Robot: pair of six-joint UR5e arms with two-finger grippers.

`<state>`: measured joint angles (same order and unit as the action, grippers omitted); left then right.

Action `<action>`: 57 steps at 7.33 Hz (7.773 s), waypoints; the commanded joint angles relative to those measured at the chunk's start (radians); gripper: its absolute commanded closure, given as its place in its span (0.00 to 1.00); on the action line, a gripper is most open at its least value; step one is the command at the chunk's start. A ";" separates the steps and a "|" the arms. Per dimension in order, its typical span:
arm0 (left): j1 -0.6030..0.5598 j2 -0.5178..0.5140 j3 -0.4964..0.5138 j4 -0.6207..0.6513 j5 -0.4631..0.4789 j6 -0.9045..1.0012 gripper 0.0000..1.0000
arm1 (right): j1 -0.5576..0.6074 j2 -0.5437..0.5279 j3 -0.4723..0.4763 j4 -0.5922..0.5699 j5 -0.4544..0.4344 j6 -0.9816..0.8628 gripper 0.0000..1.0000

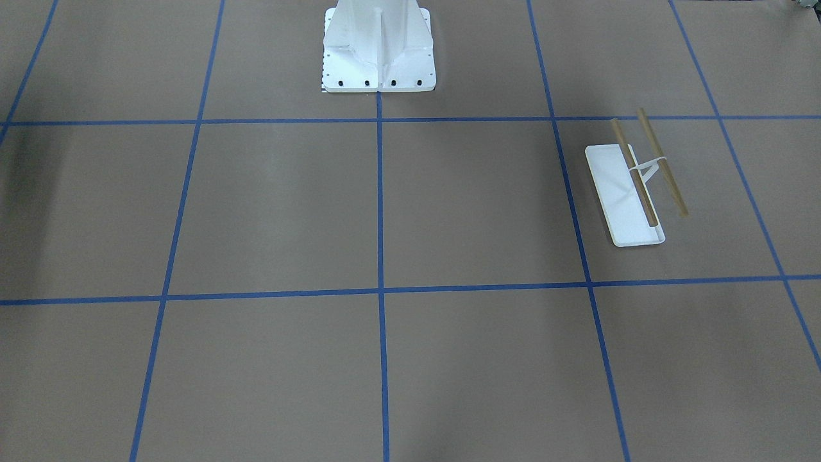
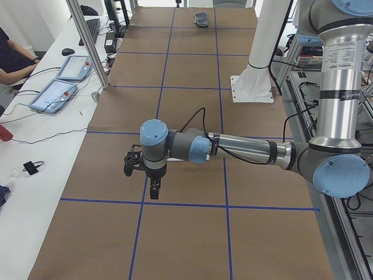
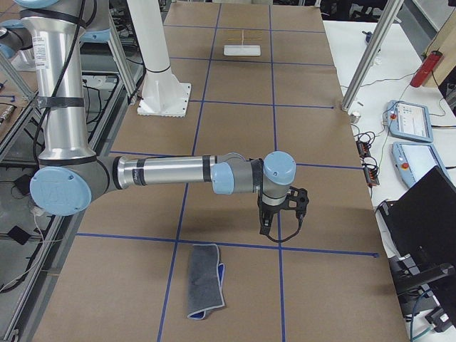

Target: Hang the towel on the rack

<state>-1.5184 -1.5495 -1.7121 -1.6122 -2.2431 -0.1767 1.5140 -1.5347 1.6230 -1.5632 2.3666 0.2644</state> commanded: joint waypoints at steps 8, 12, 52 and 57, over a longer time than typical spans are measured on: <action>0.006 0.000 -0.021 -0.024 -0.003 0.012 0.01 | -0.006 -0.016 -0.015 0.000 0.014 0.006 0.00; 0.006 0.011 -0.018 -0.021 -0.064 -0.001 0.01 | -0.018 0.018 -0.071 0.021 0.003 0.012 0.00; 0.006 0.002 -0.027 -0.037 -0.125 0.002 0.01 | -0.279 -0.240 -0.152 0.334 -0.027 -0.008 0.80; 0.004 0.002 -0.046 -0.037 -0.125 -0.004 0.01 | -0.238 -0.249 -0.057 0.341 -0.026 -0.014 1.00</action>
<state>-1.5140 -1.5478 -1.7545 -1.6490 -2.3685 -0.1807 1.2490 -1.7789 1.5076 -1.2219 2.3403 0.2486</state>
